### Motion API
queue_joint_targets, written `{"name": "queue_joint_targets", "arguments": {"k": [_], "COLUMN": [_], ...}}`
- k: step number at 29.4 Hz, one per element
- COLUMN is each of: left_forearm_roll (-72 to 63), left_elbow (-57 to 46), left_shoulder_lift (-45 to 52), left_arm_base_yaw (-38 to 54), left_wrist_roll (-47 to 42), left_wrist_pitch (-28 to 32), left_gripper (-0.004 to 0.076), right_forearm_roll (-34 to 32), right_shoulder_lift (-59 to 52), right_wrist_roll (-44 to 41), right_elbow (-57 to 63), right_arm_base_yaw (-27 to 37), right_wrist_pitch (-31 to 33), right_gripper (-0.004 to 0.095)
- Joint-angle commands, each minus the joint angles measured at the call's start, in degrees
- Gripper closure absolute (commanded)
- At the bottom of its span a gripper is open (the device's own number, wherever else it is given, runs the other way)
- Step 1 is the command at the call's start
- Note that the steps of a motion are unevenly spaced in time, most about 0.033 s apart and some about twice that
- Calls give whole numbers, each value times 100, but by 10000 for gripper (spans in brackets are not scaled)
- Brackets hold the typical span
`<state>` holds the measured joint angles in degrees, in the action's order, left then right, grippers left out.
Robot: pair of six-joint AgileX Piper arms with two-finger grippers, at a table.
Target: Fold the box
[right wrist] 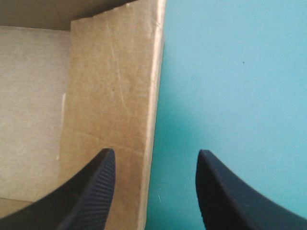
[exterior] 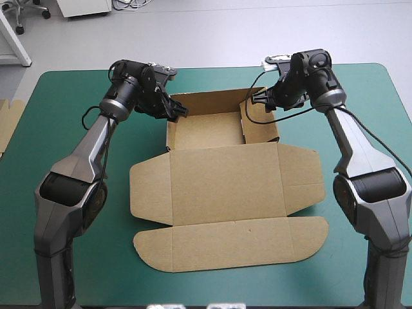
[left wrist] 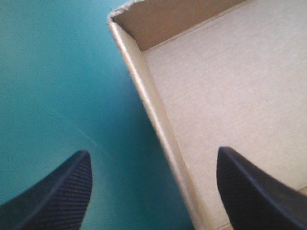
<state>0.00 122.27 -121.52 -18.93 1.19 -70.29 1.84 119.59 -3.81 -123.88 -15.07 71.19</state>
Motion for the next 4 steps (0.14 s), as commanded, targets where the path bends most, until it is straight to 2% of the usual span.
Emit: {"name": "queue_joint_targets", "arguments": {"k": [1, 4], "left_forearm_roll": [-129, -113], "left_elbow": [170, 170], "left_shoulder_lift": [681, 965], "left_arm_base_yaw": [-56, -150], "left_wrist_roll": [5, 39], "left_wrist_pitch": [-198, -212], "left_gripper": [227, 270], "right_forearm_roll": [25, 154], "right_shoulder_lift": [-673, -939], "right_wrist_roll": [173, 295], "right_elbow": [-124, -84], "right_arm_base_yaw": [31, 23], "right_wrist_pitch": [-23, 8], "right_gripper": [422, 424]}}
